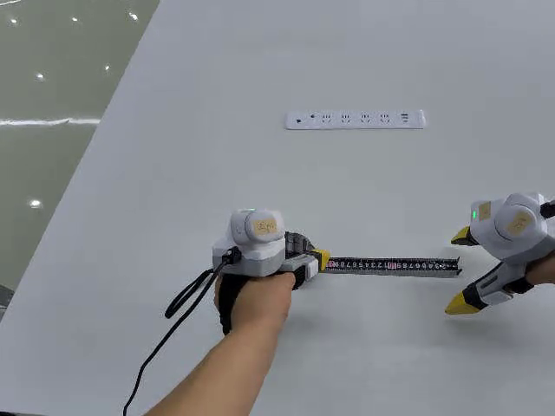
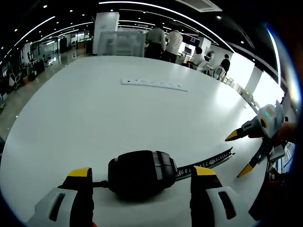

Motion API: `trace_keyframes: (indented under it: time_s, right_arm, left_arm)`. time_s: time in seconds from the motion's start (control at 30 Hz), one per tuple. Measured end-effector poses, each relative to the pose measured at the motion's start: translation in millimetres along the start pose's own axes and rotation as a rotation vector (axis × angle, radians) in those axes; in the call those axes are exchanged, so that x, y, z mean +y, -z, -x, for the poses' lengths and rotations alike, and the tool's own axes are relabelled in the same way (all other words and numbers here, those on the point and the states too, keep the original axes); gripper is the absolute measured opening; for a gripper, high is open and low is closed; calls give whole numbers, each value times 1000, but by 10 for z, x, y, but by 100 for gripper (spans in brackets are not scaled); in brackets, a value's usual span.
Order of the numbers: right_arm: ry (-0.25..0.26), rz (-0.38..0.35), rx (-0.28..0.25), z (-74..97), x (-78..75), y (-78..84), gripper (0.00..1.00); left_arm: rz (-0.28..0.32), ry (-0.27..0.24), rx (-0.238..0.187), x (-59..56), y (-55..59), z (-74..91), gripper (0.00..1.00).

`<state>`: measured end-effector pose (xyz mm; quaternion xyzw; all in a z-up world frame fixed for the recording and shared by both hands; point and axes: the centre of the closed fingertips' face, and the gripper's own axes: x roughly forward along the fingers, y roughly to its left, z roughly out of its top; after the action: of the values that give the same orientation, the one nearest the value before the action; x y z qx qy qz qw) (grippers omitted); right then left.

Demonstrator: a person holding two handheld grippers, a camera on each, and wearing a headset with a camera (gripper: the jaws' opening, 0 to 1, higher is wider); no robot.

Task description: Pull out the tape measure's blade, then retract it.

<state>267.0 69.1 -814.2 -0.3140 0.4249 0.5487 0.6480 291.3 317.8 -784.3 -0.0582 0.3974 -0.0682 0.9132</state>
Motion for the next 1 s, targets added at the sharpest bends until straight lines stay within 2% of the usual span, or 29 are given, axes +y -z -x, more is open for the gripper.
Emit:
trace_keyframes:
  time_s: [0.23, 0.53, 1.0]
  right_arm:
    - [-16, 30, 10, -44, -23, -16, 64]
    - [-27, 72, 11, -68, -57, -59, 55]
    - [-36, 143, 25, -83, -94, -32, 41]
  left_arm:
    - [24, -4, 0, 19, -13, -32, 79]
    - [26, 1, 4, 15, -15, -68, 75]
    - [25, -3, 3, 19, -16, -88, 69]
